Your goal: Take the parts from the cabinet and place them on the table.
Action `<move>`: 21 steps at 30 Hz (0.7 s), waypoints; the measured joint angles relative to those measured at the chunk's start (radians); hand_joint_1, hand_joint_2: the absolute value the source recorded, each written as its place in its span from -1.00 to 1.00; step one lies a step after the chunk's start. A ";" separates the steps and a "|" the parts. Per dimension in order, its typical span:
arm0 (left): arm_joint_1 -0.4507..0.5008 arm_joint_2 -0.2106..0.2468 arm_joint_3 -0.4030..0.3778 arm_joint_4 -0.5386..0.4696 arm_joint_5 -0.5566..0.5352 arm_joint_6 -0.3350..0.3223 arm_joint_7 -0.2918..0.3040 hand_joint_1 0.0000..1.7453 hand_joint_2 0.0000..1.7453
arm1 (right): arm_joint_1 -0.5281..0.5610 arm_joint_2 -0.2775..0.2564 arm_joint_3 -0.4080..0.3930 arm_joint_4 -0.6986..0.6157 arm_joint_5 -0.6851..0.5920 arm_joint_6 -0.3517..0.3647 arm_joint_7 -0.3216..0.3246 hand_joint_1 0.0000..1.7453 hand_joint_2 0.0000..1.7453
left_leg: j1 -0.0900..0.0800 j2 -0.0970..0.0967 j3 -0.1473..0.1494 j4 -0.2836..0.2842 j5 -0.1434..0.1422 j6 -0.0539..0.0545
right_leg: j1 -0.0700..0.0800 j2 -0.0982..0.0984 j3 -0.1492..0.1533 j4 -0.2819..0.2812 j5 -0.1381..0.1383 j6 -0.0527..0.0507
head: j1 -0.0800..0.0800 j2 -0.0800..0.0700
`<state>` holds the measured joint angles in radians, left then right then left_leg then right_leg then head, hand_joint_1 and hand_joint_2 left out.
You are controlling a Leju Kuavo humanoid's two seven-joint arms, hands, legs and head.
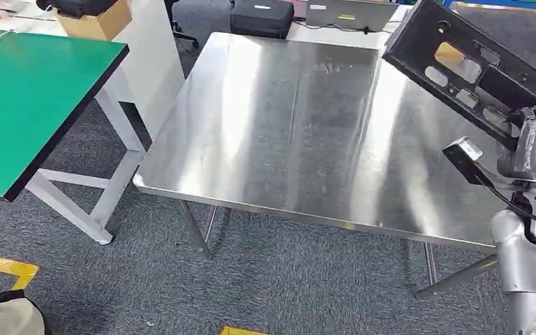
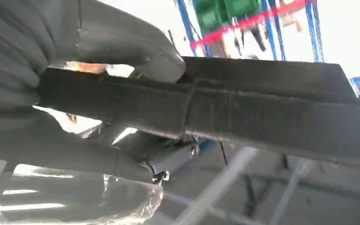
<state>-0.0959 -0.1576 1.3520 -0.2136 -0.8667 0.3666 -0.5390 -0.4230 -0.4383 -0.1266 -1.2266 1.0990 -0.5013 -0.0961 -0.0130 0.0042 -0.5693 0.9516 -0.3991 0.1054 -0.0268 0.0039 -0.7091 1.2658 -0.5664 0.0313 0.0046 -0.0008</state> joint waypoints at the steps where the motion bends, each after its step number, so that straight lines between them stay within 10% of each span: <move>1: 0.000 0.000 0.000 0.000 0.000 -0.001 0.000 -1.00 1.00 | 0.000 0.003 0.000 0.025 -0.005 -0.001 -0.005 1.00 1.00 | 0.000 -0.004 0.002 0.001 -0.003 -0.003 | -0.002 0.000 -0.021 0.017 0.008 0.010 | 0.001 0.000; 5: 0.000 -0.002 0.000 0.000 0.002 -0.001 0.000 -1.00 1.00 | -0.024 0.018 0.001 0.105 0.012 -0.003 -0.008 1.00 1.00 | 0.000 -0.010 0.004 0.035 -0.034 -0.032 | -0.024 -0.012 0.098 -0.277 0.155 0.062 | 0.002 0.000; 7: -0.001 0.002 0.000 0.000 0.002 0.001 0.000 -1.00 1.00 | -0.052 0.032 0.002 0.161 0.044 -0.004 0.012 1.00 1.00 | -0.009 -0.010 -0.005 0.058 -0.058 -0.044 | -0.015 -0.005 0.103 -0.272 0.146 0.029 | 0.001 0.000; 12: -0.001 0.005 0.000 0.000 -0.002 0.003 0.001 -1.00 1.00 | -0.107 0.050 0.003 0.313 0.077 -0.015 0.021 1.00 1.00 | 0.006 -0.008 -0.031 0.133 -0.104 -0.068 | -0.025 0.000 0.112 -0.264 0.136 0.005 | -0.007 0.000; 18: -0.001 0.006 0.000 0.000 -0.002 0.003 0.001 -1.00 1.00 | -0.125 0.054 0.003 0.347 0.081 -0.023 0.016 1.00 1.00 | 0.009 -0.008 -0.069 0.205 -0.138 -0.074 | -0.025 0.000 0.113 -0.264 0.135 0.004 | -0.005 0.000; 20: -0.001 0.006 0.000 0.000 0.000 0.008 0.000 -1.00 1.00 | -0.163 0.067 0.003 0.425 0.108 -0.040 0.013 1.00 1.00 | 0.016 -0.008 -0.174 0.374 -0.190 -0.079 | -0.020 0.002 0.116 -0.264 0.130 -0.002 | -0.007 0.000; 21: -0.001 0.006 -0.003 0.000 -0.018 0.032 0.000 -1.00 1.00 | -0.192 0.087 0.011 0.499 0.140 -0.060 0.017 1.00 1.00 | 0.016 -0.008 -0.179 0.328 -0.124 -0.069 | -0.013 0.008 0.125 -0.264 0.124 -0.005 | -0.008 0.000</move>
<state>-0.0970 -0.1514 1.3485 -0.2136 -0.8843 0.3987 -0.5390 -0.6153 -0.3517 -0.1156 -0.7278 1.2395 -0.5612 -0.0789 0.0030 -0.0038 -0.7482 1.2794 -0.5236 0.0359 -0.0402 0.0115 -0.5844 1.0020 -0.4427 0.0268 -0.0034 -0.0008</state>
